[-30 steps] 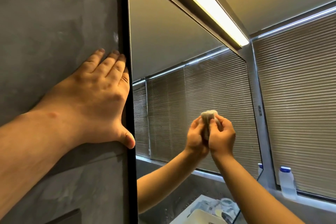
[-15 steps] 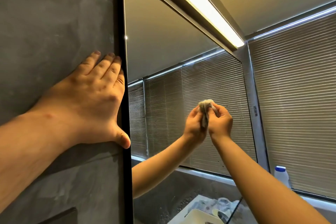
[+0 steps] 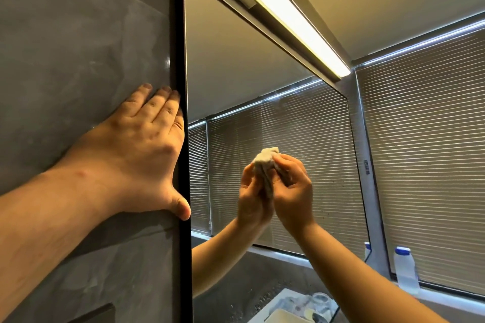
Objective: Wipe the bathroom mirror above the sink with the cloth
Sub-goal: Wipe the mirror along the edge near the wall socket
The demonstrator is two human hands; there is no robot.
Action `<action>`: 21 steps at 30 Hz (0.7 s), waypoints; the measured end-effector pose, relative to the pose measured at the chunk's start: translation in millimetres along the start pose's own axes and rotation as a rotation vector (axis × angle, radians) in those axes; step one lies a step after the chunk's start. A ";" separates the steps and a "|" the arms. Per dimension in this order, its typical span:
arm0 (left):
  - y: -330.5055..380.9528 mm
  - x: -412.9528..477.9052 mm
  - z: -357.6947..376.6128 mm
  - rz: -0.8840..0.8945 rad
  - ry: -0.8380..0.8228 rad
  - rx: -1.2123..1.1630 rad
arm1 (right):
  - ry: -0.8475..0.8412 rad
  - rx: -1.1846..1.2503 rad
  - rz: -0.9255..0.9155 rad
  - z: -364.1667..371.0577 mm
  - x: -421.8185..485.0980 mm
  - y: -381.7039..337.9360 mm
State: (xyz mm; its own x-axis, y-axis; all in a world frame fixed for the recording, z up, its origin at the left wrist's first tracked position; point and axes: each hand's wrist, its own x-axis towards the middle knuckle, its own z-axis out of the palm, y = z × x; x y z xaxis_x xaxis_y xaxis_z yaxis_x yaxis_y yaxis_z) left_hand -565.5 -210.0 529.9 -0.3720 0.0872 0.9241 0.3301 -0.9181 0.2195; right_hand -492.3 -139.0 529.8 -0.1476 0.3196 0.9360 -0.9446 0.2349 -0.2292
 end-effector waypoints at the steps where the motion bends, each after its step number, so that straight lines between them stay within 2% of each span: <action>1: 4.5 -0.8 1.0 0.019 -0.018 -0.004 | -0.020 0.010 -0.021 1.5 -0.3 -1.5; 4: 4.5 7.7 12.4 0.025 0.010 0.020 | -0.009 0.024 -0.022 3.4 12.7 2.7; 6: -0.7 26.3 21.0 -0.006 0.091 0.050 | 0.036 0.034 0.015 5.7 31.7 7.4; 11: -27.8 87.3 29.2 -0.093 0.240 0.173 | 0.126 -0.005 0.256 9.2 103.2 57.1; 14: -44.3 105.2 24.7 -0.145 0.333 0.245 | 0.146 -0.034 0.339 2.1 127.3 82.5; 17: -46.7 106.9 25.2 -0.179 0.367 0.311 | 0.160 -0.015 0.362 1.7 131.8 85.1; 21: -43.2 89.1 24.5 -0.191 0.268 0.301 | 0.156 -0.041 0.354 0.4 107.6 82.1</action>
State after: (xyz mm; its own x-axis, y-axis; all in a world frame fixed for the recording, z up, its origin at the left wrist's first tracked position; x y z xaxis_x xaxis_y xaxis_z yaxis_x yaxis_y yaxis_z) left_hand -591.7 -153.0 610.5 -0.6496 0.1050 0.7530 0.4564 -0.7383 0.4966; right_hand -585.8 -85.8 611.9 -0.4135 0.5223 0.7458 -0.8301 0.1203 -0.5445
